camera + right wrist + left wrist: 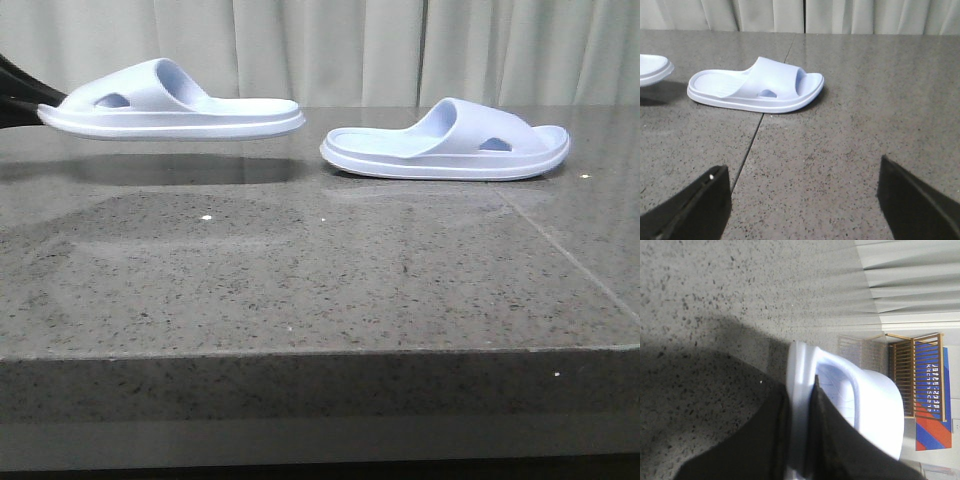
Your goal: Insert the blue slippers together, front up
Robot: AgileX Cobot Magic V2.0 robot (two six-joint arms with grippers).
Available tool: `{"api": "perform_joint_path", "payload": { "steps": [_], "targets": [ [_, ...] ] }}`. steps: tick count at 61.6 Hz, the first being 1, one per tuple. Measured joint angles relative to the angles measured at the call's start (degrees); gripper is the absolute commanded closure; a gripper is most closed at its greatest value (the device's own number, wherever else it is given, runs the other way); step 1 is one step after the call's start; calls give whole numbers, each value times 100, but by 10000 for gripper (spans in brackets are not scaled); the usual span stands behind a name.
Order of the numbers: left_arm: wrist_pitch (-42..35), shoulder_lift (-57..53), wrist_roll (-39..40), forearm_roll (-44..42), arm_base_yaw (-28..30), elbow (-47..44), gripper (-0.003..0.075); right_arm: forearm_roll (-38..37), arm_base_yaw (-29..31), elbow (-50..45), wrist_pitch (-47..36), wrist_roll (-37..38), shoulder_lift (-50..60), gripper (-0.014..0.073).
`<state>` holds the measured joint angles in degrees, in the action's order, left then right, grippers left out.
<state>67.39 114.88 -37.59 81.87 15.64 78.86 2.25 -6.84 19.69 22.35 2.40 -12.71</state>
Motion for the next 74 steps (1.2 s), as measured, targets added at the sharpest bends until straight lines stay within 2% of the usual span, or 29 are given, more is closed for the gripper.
{"api": "perform_joint_path", "payload": {
  "steps": [4, 10, 18, 28, 43, 53, 60, 74],
  "targets": [
    [0, 0, 8, -25, 0, 0, 741, 0, 0, 0, -97, 0, 0, -6],
    [0, 0, 8, -79, 0, 0, 741, 23, 0, 25, -134, 76, -134, 68],
    [0, 0, 8, -103, 0, 0, 741, 59, 0, 124, -179, 195, -773, 141],
    [0, 0, 8, -115, 0, 0, 741, 63, 0, 565, -298, 244, -1859, 141],
    [0, 0, 8, -115, 0, 0, 741, 123, 40, 1734, -460, 269, -3752, 141],
    [0, 0, 8, -115, 0, 0, 741, 466, 499, 2534, -525, 269, -5030, 148],
    [-3, 0, 8, -115, 0, 0, 741, 638, 845, 3154, -474, 272, -5883, 190],
    [-3, 0, 8, -115, 0, 0, 741, 721, 1065, 4427, 183, 183, -7315, 200]
  ]
}}
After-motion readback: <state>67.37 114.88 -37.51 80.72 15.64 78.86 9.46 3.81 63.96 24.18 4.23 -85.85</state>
